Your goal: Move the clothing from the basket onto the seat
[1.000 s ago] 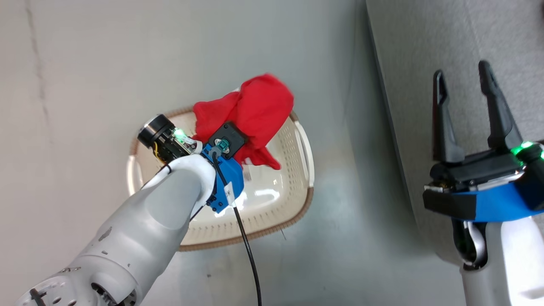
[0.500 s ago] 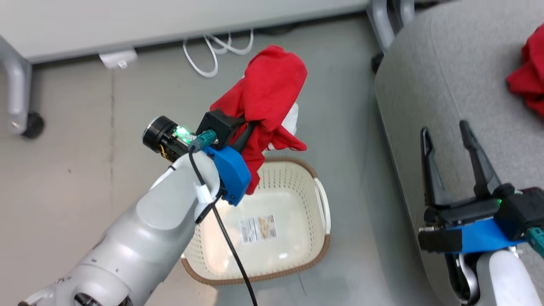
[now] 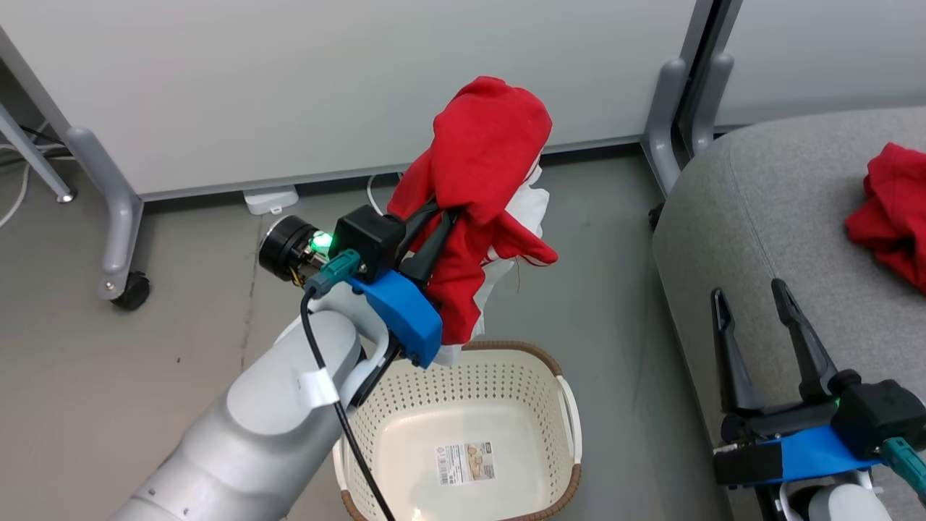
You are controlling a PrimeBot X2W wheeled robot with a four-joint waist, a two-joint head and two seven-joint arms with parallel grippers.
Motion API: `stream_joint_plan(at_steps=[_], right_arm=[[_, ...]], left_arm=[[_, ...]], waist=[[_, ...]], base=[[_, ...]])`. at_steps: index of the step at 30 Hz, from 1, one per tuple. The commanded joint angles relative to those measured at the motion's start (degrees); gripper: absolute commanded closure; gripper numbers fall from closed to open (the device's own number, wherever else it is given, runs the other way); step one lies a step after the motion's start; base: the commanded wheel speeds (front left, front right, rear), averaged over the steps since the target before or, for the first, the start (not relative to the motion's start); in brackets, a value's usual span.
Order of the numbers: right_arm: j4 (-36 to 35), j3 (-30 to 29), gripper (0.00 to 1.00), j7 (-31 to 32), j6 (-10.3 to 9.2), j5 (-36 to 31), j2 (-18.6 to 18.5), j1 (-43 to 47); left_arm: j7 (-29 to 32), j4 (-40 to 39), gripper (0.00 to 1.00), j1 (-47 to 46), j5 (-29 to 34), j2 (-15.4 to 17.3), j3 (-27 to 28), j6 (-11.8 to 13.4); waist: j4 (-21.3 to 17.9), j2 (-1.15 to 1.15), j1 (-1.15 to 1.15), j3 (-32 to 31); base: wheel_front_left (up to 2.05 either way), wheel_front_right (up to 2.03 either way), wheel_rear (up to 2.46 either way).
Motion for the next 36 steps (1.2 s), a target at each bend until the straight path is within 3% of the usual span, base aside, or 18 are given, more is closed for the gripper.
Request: stream_joint_plan(at_steps=[1,13,23,36], right_arm=[[0.12,0.05,0.0,-0.24,0.01,0.25,0.02,1.5],[0.26,0.7,0.0,-0.24,0.01,0.89,0.02,4.11],[0.18,2.71,0.0,-0.24,0.01,0.32,0.02,2.1],[3.12,16.56,0.0,-0.24,0.01,1.21,-3.48,-8.51]], left_arm=[[-0.26,-1.71,1.0,1.77,0.37,0.37,0.98,0.49],[-0.25,-9.97,1.0,8.19,0.75,1.67,1.95,3.57],[0.62,-13.35,1.0,9.14,0.7,2.76,1.58,4.71],[1.2,-14.96,1.0,7.19,1.31,2.35,0.46,4.66]], waist=[[0.68,-0.01,0.01,-1.49],[0.83,-0.01,0.01,-3.88],[0.98,-0.01,0.01,-3.75],[2.66,-0.01,0.01,-2.23]], base=[[0.0,0.0,0.0],[0.0,0.0,0.0],[0.0,0.0,0.0],[0.0,0.0,0.0]])
